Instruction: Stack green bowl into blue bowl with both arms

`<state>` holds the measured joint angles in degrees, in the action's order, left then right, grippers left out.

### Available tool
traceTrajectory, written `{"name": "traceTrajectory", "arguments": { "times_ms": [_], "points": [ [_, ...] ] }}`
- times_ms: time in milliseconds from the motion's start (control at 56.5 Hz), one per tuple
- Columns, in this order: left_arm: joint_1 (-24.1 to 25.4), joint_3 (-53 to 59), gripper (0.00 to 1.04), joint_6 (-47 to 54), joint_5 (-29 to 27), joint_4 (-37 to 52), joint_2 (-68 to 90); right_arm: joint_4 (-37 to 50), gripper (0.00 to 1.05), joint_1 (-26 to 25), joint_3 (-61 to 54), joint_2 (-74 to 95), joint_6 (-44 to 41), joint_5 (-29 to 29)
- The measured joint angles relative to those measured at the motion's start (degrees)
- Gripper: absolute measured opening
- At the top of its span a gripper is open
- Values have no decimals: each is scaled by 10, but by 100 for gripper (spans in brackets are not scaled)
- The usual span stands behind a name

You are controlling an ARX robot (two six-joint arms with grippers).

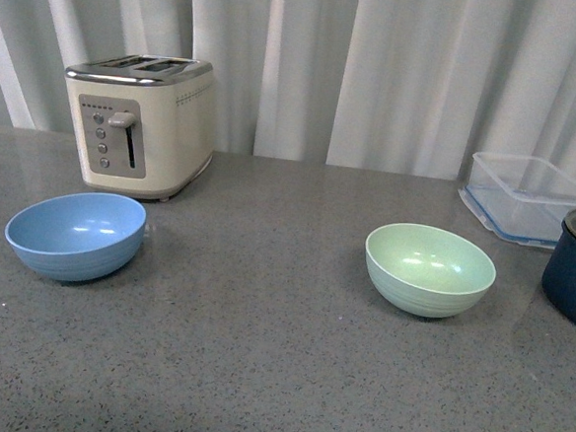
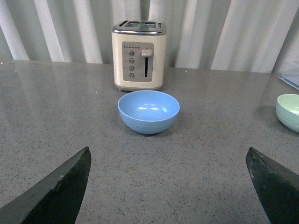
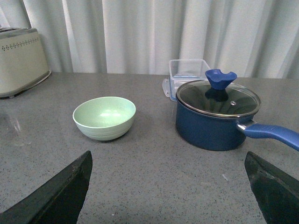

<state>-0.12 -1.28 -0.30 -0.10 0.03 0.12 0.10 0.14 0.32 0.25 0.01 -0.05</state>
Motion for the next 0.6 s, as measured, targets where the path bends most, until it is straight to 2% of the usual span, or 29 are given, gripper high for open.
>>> {"name": "traceTrajectory", "arguments": {
  "times_ms": [71, 124, 177, 301, 602],
  "points": [
    [-5, -1, 98, 5, -17, -4, 3, 0, 95, 0, 0, 0, 0, 0],
    [-26, -4, 98, 34, -102, -27, 21, 0, 95, 0, 0, 0, 0, 0],
    [-28, -6, 98, 48, -132, -30, 40, 0, 95, 0, 0, 0, 0, 0],
    [-4, -27, 98, 50, -115, -24, 73, 0, 95, 0, 0, 0, 0, 0],
    [97, -143, 98, 11, -9, 23, 230, 0, 95, 0, 0, 0, 0, 0]
  ]
}}
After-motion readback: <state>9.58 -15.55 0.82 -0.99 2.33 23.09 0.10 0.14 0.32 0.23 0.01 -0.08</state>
